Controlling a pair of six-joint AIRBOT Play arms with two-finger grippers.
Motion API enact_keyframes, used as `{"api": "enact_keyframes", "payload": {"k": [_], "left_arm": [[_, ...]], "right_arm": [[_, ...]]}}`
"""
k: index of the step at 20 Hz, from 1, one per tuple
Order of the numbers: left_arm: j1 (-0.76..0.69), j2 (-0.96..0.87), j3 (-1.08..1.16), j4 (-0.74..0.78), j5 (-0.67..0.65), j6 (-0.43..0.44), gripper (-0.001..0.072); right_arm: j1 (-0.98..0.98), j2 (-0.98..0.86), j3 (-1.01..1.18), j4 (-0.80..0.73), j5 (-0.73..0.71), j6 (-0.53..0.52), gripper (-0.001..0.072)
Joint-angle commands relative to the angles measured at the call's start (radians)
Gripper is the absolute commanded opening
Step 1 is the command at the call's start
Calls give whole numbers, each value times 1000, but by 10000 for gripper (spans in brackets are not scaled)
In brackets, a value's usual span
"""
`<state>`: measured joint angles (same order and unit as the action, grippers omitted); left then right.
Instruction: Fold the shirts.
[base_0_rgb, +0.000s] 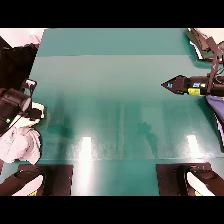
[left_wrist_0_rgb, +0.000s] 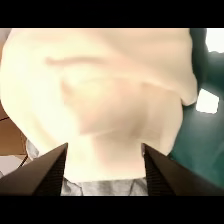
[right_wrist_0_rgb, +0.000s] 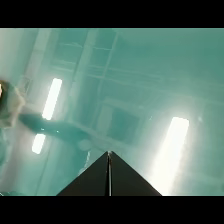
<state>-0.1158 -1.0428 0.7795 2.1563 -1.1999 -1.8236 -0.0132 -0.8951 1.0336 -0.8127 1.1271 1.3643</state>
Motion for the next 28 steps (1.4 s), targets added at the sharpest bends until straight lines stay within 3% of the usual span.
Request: {"api": "enact_keyframes", "payload": {"k": [1,2,3,4,8,10,13,16,18,20,23,28], "left_arm": [[0,1,-74,47,94,-65,546],[0,-1,-74,50,101,-66,530],[0,0,-73,52,101,-64,301],[0,0,-72,52,101,-63,28],[-1,1,63,43,11,-46,23],[-12,9,254,-41,-62,86,23],[-56,18,592,-322,-182,313,23],[-129,18,872,-671,-195,407,23],[-204,17,966,-838,-140,471,22],[-307,13,988,-914,-98,529,22],[-421,-63,987,-915,-135,571,23],[-436,-308,987,-874,-129,608,25]], "right_arm": [[1,-1,1,0,1,0,20],[1,-1,1,0,1,0,21],[1,-1,1,0,2,0,20],[1,-1,1,0,1,0,20],[1,2,2,8,-10,0,21],[0,29,2,11,-68,0,20],[0,106,2,10,-232,0,20],[-3,168,4,9,-327,1,20],[-16,161,39,9,-294,1,21],[-38,119,111,9,-211,2,20],[-53,37,239,9,-105,1,20],[-53,-71,427,9,48,1,20]]}}
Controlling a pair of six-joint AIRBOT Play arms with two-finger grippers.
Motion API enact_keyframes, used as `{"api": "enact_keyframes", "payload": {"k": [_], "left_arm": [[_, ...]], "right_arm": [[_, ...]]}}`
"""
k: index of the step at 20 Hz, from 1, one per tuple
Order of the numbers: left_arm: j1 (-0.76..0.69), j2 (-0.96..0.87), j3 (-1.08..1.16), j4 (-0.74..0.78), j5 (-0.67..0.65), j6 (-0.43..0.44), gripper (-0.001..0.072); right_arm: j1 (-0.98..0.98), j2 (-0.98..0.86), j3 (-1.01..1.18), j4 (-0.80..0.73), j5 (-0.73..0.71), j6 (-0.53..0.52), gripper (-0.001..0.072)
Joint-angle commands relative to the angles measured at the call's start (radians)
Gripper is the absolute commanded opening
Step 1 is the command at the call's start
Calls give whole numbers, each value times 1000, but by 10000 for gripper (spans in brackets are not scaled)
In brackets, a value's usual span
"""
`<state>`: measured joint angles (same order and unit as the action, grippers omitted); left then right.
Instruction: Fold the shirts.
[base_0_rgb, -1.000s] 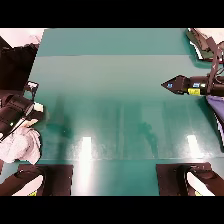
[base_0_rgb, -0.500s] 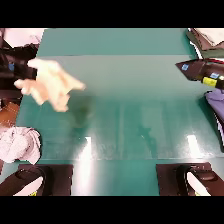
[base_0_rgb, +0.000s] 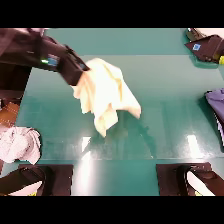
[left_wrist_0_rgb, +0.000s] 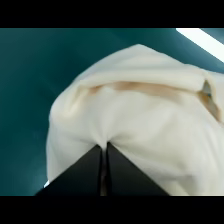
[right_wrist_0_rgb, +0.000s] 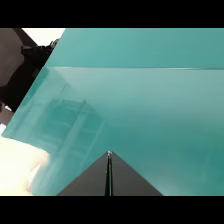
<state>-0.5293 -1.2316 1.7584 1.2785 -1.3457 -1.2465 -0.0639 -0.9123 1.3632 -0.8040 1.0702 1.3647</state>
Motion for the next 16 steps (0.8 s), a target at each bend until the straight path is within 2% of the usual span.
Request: {"api": "enact_keyframes", "payload": {"k": [1,2,3,7,10,12,16], "left_arm": [[-23,-166,8,23,42,24,155],[-22,-212,8,48,67,-24,428],[-22,-244,8,69,71,-58,478],[44,-256,-2,96,-31,-130,478],[136,-183,-156,-34,-111,-155,477],[165,-84,-381,-130,-66,-135,478],[166,131,-855,-349,122,-115,479]], "right_arm": [[-2,-66,119,0,127,0,21],[-2,-75,135,-1,144,0,20],[-2,-78,140,-1,149,0,21],[-2,-78,139,-31,153,0,21],[-2,-78,139,-68,168,0,21],[-2,-77,139,-88,169,0,20],[-2,-78,138,-88,166,0,20]]}}
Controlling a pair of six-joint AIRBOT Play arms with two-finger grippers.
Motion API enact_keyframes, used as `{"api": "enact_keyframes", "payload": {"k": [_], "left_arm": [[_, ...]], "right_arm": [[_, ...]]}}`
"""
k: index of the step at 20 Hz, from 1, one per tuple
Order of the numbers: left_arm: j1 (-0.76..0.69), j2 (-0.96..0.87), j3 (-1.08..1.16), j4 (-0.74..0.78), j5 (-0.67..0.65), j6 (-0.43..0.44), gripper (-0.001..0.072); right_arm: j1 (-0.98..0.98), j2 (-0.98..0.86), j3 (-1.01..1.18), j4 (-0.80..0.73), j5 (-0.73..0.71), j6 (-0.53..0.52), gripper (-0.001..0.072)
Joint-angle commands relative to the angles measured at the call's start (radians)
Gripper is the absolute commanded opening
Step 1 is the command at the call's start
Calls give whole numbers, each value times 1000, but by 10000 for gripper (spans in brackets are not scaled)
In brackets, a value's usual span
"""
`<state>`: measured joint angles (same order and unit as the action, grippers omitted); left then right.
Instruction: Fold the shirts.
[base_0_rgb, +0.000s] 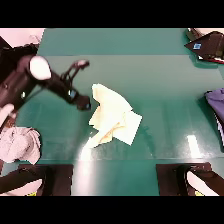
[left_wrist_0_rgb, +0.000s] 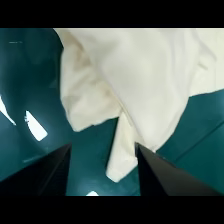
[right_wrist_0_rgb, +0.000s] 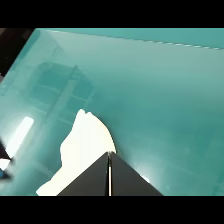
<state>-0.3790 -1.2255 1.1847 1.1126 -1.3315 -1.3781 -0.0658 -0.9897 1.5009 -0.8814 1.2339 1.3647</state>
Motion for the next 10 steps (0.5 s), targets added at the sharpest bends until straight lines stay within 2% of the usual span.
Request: {"api": "enact_keyframes", "payload": {"k": [1,4,10], "left_arm": [[15,160,-373,-260,145,60,479],[5,182,-542,-418,225,159,480],[-152,181,-653,-394,506,134,478]], "right_arm": [[0,-1,1,-11,2,0,21],[0,0,0,-10,5,0,21],[0,0,0,-10,27,0,20]]}}
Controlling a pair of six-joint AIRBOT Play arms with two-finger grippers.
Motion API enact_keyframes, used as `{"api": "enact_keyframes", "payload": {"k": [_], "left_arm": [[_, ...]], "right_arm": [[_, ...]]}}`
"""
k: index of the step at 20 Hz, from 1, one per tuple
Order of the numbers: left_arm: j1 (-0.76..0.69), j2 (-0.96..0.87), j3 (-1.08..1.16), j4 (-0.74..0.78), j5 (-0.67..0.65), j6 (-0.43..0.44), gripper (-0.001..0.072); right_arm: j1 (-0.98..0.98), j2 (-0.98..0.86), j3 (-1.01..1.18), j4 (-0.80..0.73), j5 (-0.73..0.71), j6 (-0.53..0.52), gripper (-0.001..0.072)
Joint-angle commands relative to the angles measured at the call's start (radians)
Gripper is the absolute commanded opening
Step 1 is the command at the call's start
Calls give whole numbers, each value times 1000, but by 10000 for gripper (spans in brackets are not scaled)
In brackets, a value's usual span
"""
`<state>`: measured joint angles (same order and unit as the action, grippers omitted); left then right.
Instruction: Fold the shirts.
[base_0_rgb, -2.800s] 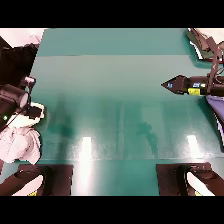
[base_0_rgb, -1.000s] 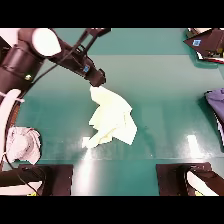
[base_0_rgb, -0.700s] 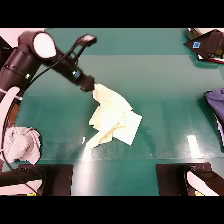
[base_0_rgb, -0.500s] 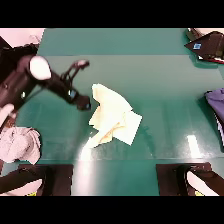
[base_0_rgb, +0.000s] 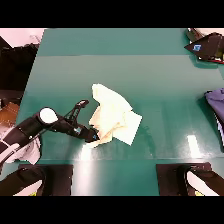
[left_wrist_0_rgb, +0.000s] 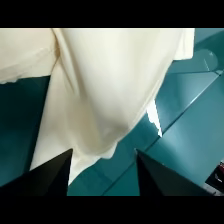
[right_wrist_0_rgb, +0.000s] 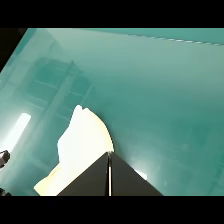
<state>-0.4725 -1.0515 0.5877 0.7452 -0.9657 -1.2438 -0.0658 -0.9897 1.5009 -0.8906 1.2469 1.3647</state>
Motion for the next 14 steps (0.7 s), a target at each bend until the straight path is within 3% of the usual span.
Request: {"api": "enact_keyframes", "payload": {"k": [1,6,7,8,9,14], "left_arm": [[-71,2,-56,-24,167,-17,478],[-75,-68,-56,-23,180,-17,475],[-75,-67,-56,-23,180,-17,397],[-75,-67,-46,-22,169,-16,86],[-75,-66,-24,-8,130,-13,23],[4,-5,278,301,-285,-83,22]], "right_arm": [[0,0,0,0,16,0,20],[2,0,0,1,16,0,20],[2,0,0,1,18,0,21],[2,0,0,0,22,0,20],[2,0,0,1,23,0,21],[3,0,-46,29,96,1,21]]}}
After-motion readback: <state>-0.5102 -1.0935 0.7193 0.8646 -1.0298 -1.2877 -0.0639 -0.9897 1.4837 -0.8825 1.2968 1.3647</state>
